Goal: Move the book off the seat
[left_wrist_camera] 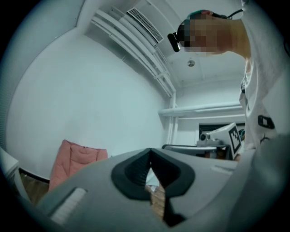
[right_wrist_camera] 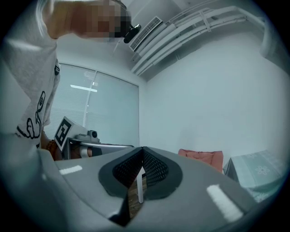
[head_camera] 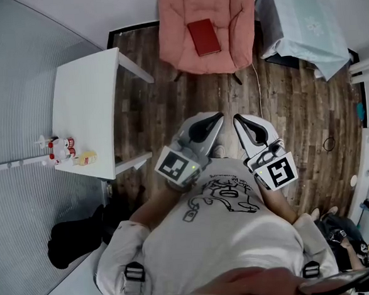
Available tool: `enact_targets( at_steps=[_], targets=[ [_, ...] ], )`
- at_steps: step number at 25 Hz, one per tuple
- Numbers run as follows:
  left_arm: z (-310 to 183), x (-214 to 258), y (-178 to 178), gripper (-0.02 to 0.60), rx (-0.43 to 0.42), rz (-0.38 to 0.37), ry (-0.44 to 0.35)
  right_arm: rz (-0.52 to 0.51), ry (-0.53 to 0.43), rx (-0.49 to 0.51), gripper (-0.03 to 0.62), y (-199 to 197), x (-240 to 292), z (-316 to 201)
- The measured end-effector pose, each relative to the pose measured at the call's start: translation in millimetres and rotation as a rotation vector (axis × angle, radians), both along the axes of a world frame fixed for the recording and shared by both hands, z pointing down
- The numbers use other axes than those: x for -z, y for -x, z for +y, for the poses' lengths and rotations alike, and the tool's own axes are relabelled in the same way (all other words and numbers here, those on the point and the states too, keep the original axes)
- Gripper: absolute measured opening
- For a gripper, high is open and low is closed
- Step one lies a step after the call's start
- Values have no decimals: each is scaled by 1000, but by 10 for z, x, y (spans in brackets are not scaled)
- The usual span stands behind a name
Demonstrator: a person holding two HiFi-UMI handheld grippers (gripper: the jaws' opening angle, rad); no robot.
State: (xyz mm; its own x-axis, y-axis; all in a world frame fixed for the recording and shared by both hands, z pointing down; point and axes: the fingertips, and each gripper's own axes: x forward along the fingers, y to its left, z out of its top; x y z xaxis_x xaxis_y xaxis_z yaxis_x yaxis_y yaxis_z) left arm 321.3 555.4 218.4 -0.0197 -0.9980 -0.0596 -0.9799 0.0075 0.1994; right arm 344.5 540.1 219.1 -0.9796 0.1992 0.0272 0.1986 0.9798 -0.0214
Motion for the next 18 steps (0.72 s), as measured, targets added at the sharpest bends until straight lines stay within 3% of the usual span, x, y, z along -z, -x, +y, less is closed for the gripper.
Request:
enact_targets(
  at_steps=[18],
  targets=[
    [-602,91,1437,2,-42,-2,-26,4,-30,-22,6,1476,139,-569]
  ],
)
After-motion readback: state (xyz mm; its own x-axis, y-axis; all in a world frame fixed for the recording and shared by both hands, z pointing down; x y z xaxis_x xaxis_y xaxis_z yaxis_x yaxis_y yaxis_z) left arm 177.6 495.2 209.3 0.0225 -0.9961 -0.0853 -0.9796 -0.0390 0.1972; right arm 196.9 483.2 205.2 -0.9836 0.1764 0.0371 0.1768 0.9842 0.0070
